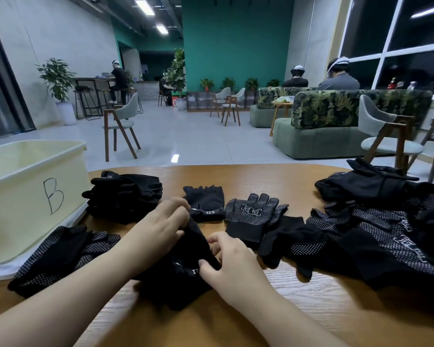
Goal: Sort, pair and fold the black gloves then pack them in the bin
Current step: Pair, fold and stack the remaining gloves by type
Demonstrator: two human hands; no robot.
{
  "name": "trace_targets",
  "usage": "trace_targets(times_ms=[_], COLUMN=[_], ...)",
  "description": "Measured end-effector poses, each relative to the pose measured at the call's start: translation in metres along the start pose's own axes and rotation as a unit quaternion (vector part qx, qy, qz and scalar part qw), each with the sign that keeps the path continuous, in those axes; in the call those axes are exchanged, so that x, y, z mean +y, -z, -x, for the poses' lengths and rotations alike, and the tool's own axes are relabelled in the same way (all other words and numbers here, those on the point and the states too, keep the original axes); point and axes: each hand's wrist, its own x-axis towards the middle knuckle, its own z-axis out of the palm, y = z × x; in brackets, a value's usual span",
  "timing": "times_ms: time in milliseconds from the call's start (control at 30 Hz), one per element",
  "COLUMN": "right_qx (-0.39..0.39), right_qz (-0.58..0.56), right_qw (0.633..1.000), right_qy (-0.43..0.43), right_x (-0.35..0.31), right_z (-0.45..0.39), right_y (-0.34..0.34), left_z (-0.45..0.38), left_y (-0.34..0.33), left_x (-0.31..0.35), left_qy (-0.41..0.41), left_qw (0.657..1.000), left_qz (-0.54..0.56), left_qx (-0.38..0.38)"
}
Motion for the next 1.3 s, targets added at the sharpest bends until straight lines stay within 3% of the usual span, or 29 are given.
trace_targets(times_ms=[100,233,500,600,800,933,1033,1167,1300], right_qx=[-0.005,-0.017,-0.014,-0.030,-0.085,-0.075,-0.034,-0.010,-0.095], right_qz=[-0.002,0.006,0.016,0.012,-0.009,-0.070,-0.113,-0.170,-0.274], right_qw=[1.000,1.000,0.999,0.999,0.993,0.994,0.993,0.985,0.955], right_qy=[0.009,0.024,-0.026,-0.041,-0.079,-0.036,-0.004,-0.003,-0.062], right_x=[-0.002,-0.003,-0.001,-0.001,-0.010,-0.017,-0.023,-0.031,-0.027], right_z=[0.001,0.000,0.000,-0.001,-0.010,-0.030,-0.052,-0.087,-0.115], right_y=[0.002,-0.004,-0.005,0.000,0.002,0.005,0.011,0.024,0.019], left_z=[0.004,-0.006,-0.026,-0.021,-0.008,-0.002,-0.002,-0.005,-0.012], left_y=[-0.007,-0.009,0.011,0.017,0.042,0.055,0.065,0.081,0.088], left_x=[0.001,0.000,-0.005,-0.007,-0.006,-0.017,-0.026,-0.041,-0.058], left_qy=[0.096,0.259,0.315,0.295,0.283,0.297,0.334,0.332,0.381], left_qw=[0.993,0.937,0.883,0.891,0.910,0.903,0.858,0.846,0.806], left_qz=[0.056,0.125,0.150,0.205,0.286,0.295,0.370,0.398,0.453], left_qx=[-0.025,-0.199,-0.314,-0.276,-0.101,-0.102,-0.122,-0.122,-0.025])
